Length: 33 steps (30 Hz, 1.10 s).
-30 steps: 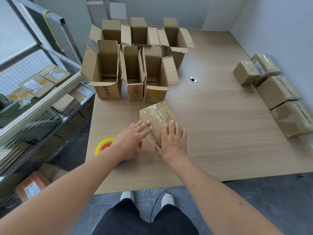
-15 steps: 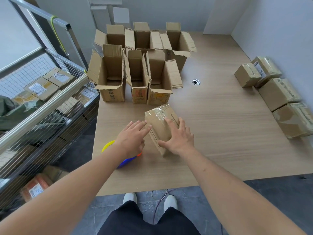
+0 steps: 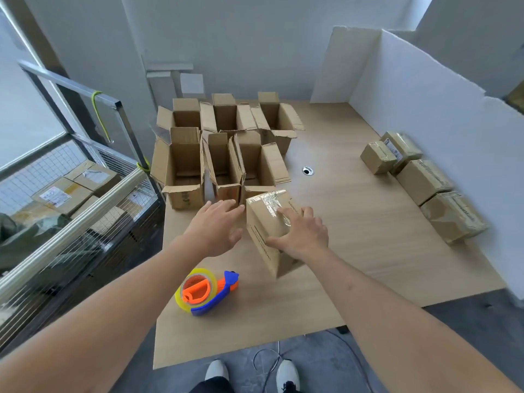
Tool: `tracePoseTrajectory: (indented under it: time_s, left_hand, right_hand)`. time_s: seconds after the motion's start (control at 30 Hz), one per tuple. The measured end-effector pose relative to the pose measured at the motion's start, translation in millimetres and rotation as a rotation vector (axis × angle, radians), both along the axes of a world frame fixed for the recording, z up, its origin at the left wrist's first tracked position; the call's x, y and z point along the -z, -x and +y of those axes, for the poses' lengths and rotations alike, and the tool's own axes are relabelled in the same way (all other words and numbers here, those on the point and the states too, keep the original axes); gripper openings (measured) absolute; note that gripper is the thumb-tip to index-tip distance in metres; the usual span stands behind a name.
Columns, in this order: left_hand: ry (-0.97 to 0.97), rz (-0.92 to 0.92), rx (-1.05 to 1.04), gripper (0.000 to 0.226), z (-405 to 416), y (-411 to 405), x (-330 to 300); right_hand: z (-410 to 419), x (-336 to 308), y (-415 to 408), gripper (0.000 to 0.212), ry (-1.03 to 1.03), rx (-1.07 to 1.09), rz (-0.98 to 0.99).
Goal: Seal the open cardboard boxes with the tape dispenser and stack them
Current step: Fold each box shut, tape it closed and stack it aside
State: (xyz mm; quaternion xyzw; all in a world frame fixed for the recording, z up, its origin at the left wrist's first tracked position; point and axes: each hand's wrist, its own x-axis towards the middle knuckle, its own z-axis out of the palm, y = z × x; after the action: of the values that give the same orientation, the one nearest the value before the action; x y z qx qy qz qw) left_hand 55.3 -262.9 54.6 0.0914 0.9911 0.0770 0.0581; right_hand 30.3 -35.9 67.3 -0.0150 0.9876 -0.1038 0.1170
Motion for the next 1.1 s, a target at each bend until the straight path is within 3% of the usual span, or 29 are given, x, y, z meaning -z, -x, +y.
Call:
tracePoseTrajectory:
  time_s: [0.57, 0.83, 1.1]
  left_hand:
    - [0.021, 0.19, 0.115, 0.067, 48.3, 19.7, -148.7]
    - [0.014, 0.231, 0.133, 0.062, 141.2, 20.9, -192.8]
    - [-0.018, 0.247, 0.149, 0.061, 261.9, 16.5, -199.1]
  right_hand:
    - [52.0, -156.0, -15.6, 0.091, 0.156, 0.185, 0.23]
    - [137.7, -192.4, -29.4, 0.09, 0.191, 0.216, 0.306]
    - [253.9, -206.7, -45.9, 0.091, 0.201, 0.231, 0.345]
